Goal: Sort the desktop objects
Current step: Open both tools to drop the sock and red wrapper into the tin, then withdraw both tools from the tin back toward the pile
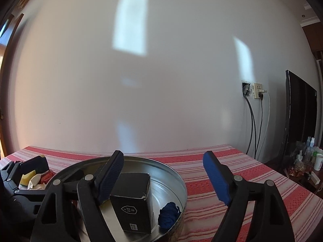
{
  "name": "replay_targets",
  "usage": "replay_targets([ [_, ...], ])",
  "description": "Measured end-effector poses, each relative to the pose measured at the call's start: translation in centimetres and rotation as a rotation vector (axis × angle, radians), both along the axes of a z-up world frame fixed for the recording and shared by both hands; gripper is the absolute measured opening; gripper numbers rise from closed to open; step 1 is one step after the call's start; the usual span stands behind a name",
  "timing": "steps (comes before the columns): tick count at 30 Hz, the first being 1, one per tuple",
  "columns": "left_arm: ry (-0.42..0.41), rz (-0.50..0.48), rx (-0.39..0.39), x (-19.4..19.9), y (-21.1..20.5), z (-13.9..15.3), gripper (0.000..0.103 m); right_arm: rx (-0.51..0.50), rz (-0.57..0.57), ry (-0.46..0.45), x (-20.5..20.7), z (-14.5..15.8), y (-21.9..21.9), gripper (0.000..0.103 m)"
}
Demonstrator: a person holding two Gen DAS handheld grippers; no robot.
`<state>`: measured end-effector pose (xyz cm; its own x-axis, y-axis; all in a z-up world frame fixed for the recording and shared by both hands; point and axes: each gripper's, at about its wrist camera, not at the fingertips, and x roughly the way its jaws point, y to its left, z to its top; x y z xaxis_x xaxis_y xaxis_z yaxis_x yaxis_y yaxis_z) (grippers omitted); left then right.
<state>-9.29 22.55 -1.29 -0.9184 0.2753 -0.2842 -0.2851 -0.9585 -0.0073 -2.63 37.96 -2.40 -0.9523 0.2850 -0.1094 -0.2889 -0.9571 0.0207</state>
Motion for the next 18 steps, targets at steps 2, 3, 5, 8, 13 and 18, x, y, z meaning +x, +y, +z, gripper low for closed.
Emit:
replay_targets([
  [2, 0.0, 0.005, 0.0, 0.0, 0.0, 0.0, 0.102, -0.004, -0.004, 0.013, 0.3, 0.1, 0.0, 0.083],
  [3, -0.001, 0.006, 0.001, 0.0, 0.0, 0.0, 0.102, -0.005, -0.005, 0.022, 0.4, 0.1, 0.0, 0.083],
  [5, -0.001, 0.003, 0.001, -0.1, -0.1, -0.1, 0.102, -0.007, -0.003, 0.041, 0.9, 0.1, -0.2, 0.083],
  [8, -0.001, 0.003, 0.001, 0.0, 0.0, -0.1, 0.102, -0.008, -0.008, 0.049, 1.0, 0.1, -0.2, 0.087],
  [13, -0.002, 0.0, 0.002, 0.1, -0.1, -0.1, 0.102, -0.01, -0.014, 0.054, 1.0, 0.2, -0.3, 0.088],
  [18, -0.001, 0.003, 0.002, 0.1, 0.0, -0.1, 0.102, -0.012, -0.016, 0.055, 1.1, 0.2, -0.3, 0.09],
])
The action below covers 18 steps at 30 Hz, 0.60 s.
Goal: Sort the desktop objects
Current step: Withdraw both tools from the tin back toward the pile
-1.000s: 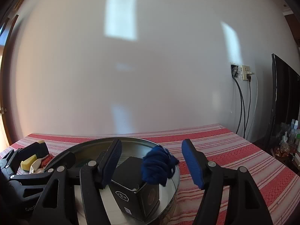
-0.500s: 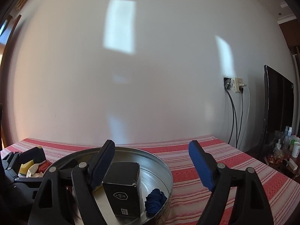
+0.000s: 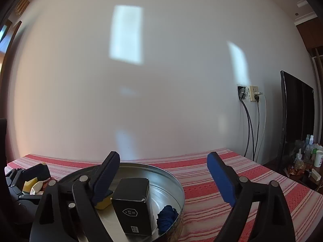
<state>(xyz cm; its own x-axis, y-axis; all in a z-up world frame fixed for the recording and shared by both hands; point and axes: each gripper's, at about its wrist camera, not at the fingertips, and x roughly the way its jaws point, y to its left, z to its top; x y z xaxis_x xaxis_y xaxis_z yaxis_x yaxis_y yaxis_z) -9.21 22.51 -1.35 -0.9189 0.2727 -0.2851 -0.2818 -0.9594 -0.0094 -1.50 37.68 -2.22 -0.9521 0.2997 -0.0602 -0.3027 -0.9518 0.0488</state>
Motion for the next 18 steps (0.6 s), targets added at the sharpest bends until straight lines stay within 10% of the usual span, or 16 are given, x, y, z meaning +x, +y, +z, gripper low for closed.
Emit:
replay_targets([
  [18, 0.003, -0.032, 0.018, 1.1, -0.5, 0.2, 0.102, 0.006, -0.032, 0.035, 0.7, 0.0, -0.2, 0.092],
])
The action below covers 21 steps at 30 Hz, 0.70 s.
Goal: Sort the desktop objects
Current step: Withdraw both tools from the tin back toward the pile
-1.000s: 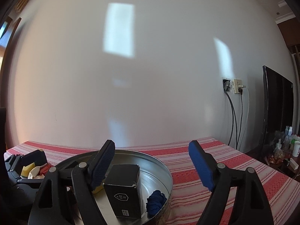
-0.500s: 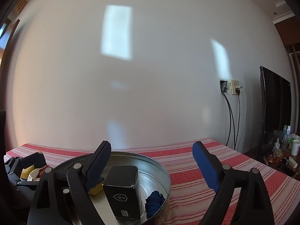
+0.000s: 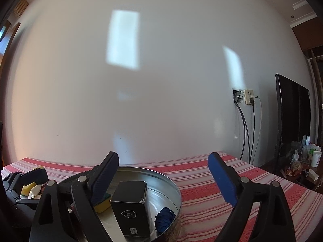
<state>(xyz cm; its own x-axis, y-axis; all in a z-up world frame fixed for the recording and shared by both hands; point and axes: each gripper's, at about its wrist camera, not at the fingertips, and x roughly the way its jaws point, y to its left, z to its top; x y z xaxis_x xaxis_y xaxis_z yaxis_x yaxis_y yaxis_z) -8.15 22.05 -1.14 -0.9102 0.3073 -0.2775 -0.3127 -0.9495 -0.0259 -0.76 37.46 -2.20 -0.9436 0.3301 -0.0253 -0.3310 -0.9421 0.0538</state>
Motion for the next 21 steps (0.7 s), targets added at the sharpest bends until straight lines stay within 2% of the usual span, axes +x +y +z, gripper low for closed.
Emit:
replay_targets([
  [14, 0.017, 0.009, 0.026, 0.5, -1.2, 0.2, 0.102, 0.0, -0.029, 0.035, 0.7, 0.1, -0.4, 0.092],
  [18, 0.049, 0.016, 0.004, 1.0, -2.0, 0.3, 0.102, -0.035, -0.051, 0.041, 1.1, 0.1, -0.3, 0.092],
  [21, 0.075, 0.021, -0.012, 1.1, -3.0, 0.5, 0.102, -0.104, -0.045, 0.03, 1.3, -0.2, 0.1, 0.092],
])
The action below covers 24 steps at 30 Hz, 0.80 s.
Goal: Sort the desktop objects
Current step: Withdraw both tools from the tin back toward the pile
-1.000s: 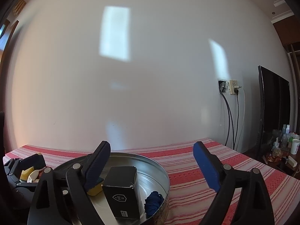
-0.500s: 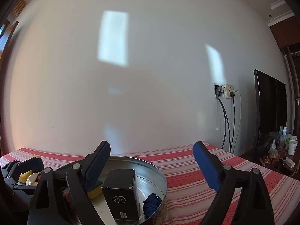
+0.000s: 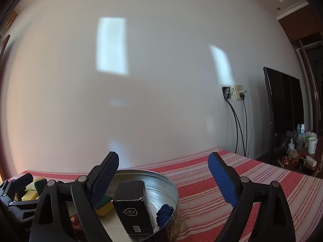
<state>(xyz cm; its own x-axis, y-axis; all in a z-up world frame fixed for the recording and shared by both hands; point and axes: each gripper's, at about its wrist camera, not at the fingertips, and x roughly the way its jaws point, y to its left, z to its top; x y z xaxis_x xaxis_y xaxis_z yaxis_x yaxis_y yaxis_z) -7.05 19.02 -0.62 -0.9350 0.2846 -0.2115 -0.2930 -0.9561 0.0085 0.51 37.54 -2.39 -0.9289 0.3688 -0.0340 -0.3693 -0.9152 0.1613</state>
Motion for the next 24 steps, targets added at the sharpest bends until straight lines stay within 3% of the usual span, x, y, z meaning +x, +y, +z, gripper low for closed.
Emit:
replay_targets([
  [8, 0.027, 0.057, -0.016, -0.4, -3.7, 0.2, 0.102, -0.018, 0.005, -0.014, -0.4, -0.2, -2.3, 0.092],
  [15, 0.037, 0.108, -0.03, -0.9, -7.2, 0.2, 0.102, 0.075, 0.08, -0.04, -1.6, 0.0, -6.8, 0.092],
  [21, -0.026, 0.175, 0.027, -2.2, -10.7, 0.0, 0.102, 0.025, 0.166, -0.066, -2.7, -0.4, -8.7, 0.092],
  [24, -0.025, 0.207, 0.019, -2.5, -12.1, -0.1, 0.102, 0.018, 0.193, -0.086, -3.3, -0.6, -9.7, 0.092],
])
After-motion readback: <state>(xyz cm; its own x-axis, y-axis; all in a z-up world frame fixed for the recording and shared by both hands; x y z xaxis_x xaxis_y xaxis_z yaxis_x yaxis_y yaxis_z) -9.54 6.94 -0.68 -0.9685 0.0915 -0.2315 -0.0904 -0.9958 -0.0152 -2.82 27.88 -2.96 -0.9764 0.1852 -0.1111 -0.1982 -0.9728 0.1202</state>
